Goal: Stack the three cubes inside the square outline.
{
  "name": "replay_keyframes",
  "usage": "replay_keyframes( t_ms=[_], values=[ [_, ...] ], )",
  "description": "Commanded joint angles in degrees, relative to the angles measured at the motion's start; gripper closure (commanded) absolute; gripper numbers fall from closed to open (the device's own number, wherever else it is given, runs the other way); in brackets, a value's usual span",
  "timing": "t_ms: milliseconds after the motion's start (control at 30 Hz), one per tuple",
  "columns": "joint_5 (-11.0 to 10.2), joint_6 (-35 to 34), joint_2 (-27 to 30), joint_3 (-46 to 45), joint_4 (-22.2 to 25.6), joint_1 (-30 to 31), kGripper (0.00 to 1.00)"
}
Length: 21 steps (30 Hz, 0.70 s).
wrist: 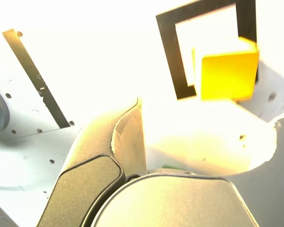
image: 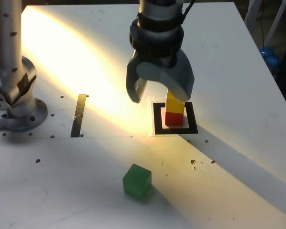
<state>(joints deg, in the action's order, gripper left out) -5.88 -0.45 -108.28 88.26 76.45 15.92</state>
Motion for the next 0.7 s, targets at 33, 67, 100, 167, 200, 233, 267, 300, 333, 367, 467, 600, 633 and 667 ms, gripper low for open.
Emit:
replay_keyframes(
  t_ms=[33,67,100,167,200,233,267,300,333,367,467,600,633,667],
  values=[
    [-0.01,0.06,0.34,-0.82,-0.29,3.18,0.01],
    [0.05,-0.02,0.34,-1.16,-0.41,4.42,0.01],
    [0.13,-0.18,0.33,-1.55,-0.57,5.64,0.01],
    [0.40,-0.82,0.29,-2.44,-1.07,8.26,0.01],
    [0.56,-1.18,0.26,-2.82,-1.31,9.24,0.01],
    [0.76,-1.56,0.22,-3.20,-1.59,10.15,0.02],
    [0.99,-1.93,0.17,-3.61,-1.94,10.95,0.02],
    [1.25,-2.29,0.10,-4.03,-2.31,11.64,0.02],
    [1.54,-2.59,0.03,-4.47,-2.71,12.26,0.02],
    [1.86,-2.84,-0.07,-4.92,-3.16,12.83,0.02],
    [2.77,-3.50,-0.46,-6.20,-4.58,14.43,0.02],
    [3.71,-4.47,-1.35,-7.71,-6.40,16.70,0.03],
    [3.94,-4.73,-1.65,-8.04,-6.87,17.26,0.03],
    [4.19,-4.95,-1.96,-8.34,-7.33,17.80,0.03]
  ],
)
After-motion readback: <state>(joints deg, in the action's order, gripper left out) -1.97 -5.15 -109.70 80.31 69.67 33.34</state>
